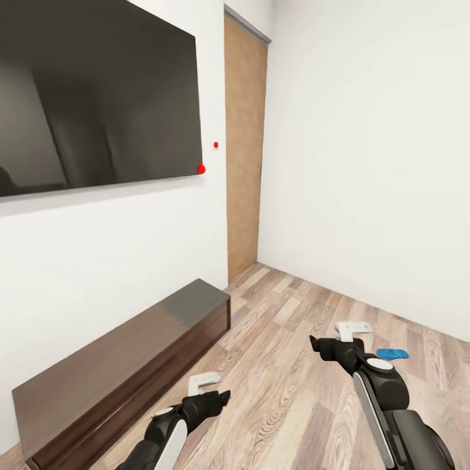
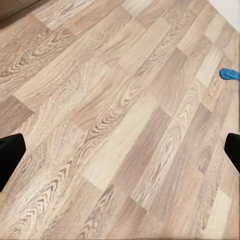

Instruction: In the bedroom, move the book from the bed onto either nightstand, and place the two sandals side by side next to the bed.

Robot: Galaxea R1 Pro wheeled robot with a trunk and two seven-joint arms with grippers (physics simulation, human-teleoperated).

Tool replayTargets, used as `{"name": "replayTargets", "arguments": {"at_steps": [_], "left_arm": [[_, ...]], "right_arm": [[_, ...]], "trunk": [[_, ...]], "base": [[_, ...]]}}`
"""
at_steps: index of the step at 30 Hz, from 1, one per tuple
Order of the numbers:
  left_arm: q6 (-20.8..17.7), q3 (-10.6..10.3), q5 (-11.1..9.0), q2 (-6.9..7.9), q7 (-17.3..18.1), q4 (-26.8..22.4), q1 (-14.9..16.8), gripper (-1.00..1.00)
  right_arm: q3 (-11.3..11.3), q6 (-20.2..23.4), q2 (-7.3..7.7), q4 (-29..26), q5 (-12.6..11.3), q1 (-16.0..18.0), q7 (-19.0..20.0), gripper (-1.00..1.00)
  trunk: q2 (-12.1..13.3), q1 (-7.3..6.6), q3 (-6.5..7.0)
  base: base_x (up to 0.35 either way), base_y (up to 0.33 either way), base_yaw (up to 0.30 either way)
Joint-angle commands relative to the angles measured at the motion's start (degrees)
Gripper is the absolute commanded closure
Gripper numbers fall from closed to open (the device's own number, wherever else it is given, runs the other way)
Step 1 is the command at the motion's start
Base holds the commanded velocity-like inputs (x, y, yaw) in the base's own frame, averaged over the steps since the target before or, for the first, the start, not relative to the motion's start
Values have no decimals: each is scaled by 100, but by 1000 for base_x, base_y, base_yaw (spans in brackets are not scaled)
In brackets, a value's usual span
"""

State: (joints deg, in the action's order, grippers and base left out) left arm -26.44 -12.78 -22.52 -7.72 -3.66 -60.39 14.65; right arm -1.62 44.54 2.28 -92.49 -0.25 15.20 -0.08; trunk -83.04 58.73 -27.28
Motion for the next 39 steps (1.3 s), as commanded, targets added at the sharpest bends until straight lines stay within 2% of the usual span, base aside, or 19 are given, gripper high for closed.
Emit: {"name": "replayTargets", "arguments": {"at_steps": [1, 39], "left_arm": [[-25, -6, -59, 1, -38, -9, 2, -100], [-19, -6, -39, -1, -41, 27, 2, -100]], "right_arm": [[1, 28, 1, -5, -2, 5, -1, -100], [4, 37, 1, -5, -2, 9, -1, -100]], "trunk": [[-4, 0, -6], [-4, 0, -6]], "base": [[0, 0, -265], [0, 0, -266]]}}
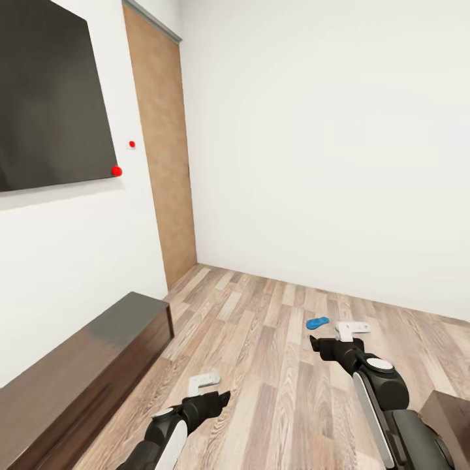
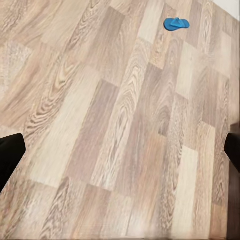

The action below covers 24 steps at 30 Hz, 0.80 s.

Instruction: In the bedroom, move the book from the bed onto either nightstand, and place the two sandals side by side next to the bed.

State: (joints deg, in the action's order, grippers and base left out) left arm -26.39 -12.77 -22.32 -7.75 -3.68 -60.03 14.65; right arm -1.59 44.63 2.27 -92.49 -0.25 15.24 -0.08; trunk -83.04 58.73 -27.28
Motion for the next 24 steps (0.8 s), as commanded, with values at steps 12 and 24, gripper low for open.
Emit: {"name": "replayTargets", "arguments": {"at_steps": [12, 24], "left_arm": [[-24, -6, -54, 1, -39, 19, 2, -100], [-24, -6, -46, 1, -37, 26, 2, -100]], "right_arm": [[1, 28, 1, -6, -2, 4, -1, -100], [-1, 28, 8, -6, -2, 5, -1, -100]], "trunk": [[-4, 0, -6], [-4, 0, -6]], "base": [[0, 77, -266], [0, 216, -266]]}}
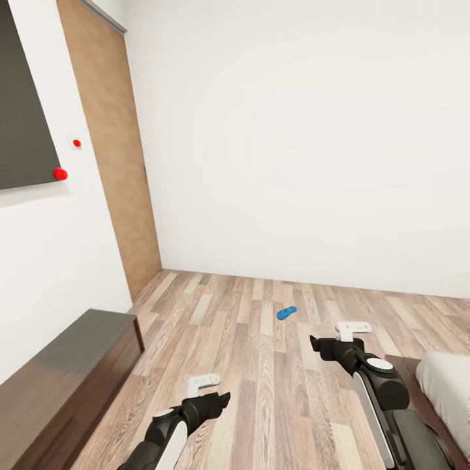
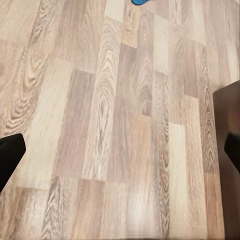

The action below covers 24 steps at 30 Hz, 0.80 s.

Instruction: In the bedroom, move the book from the bed onto either nightstand, and place the two sandals side by side next to the bed.

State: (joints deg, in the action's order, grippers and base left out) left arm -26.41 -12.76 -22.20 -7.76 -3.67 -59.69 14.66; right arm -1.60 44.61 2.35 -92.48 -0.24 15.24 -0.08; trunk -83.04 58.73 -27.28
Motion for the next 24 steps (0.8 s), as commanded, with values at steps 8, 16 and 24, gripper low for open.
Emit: {"name": "replayTargets", "arguments": {"at_steps": [8, 16, 24], "left_arm": [[-12, -7, -52, 2, -38, -7, 2, -100], [16, -7, -48, 2, -42, -7, 2, -100], [17, -3, -62, 7, -46, -3, 2, -100]], "right_arm": [[2, 36, -2, -6, -3, 5, -1, -100], [2, 43, -5, -6, -3, 5, -1, -100], [2, 45, -7, -6, -2, 3, -1, -100]], "trunk": [[-4, 0, -6], [-4, 0, -6], [-4, 0, -6]], "base": [[0, 175, -266], [0, 27, -266], [4, 15, -266]]}}
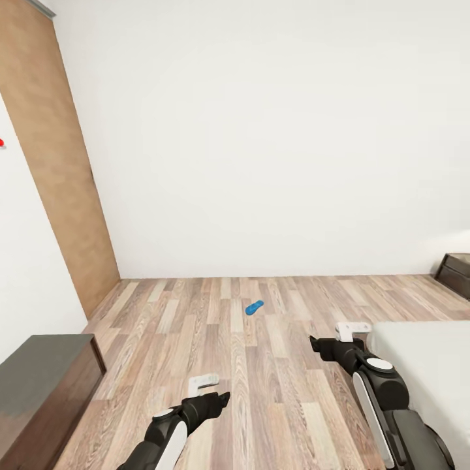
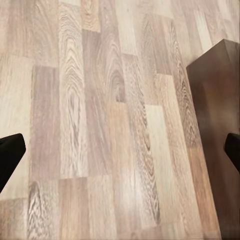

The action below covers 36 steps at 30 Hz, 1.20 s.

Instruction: In the bedroom, move the book from the bed onto either nightstand, and place the two sandals side by side next to the bed.

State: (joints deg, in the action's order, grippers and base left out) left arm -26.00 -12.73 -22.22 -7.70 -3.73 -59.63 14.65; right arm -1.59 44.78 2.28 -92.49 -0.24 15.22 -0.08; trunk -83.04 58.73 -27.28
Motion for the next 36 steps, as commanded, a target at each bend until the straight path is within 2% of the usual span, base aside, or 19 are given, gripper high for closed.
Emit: {"name": "replayTargets", "arguments": {"at_steps": [1, 19, 24, 36], "left_arm": [[-25, -6, -60, 3, -39, -8, 2, -100], [-20, -13, -22, 3, -40, -5, 1, -100], [-20, -18, -17, 3, -40, 1, 2, -100], [5, -19, -6, -2, -40, 94, 11, -100]], "right_arm": [[1, 29, 1, -6, -2, 4, -1, -100], [5, 25, 1, -6, -3, 0, -1, -100], [3, 23, 5, -6, -2, -1, -1, -100], [36, 3, 1, -6, -3, -2, -1, -100]], "trunk": [[-4, 0, -6], [-4, 0, -6], [-4, 0, -6], [-4, 0, -6]], "base": [[47, 96, -266], [183, 212, -261], [279, 146, -92], [313, 7, -4]]}}
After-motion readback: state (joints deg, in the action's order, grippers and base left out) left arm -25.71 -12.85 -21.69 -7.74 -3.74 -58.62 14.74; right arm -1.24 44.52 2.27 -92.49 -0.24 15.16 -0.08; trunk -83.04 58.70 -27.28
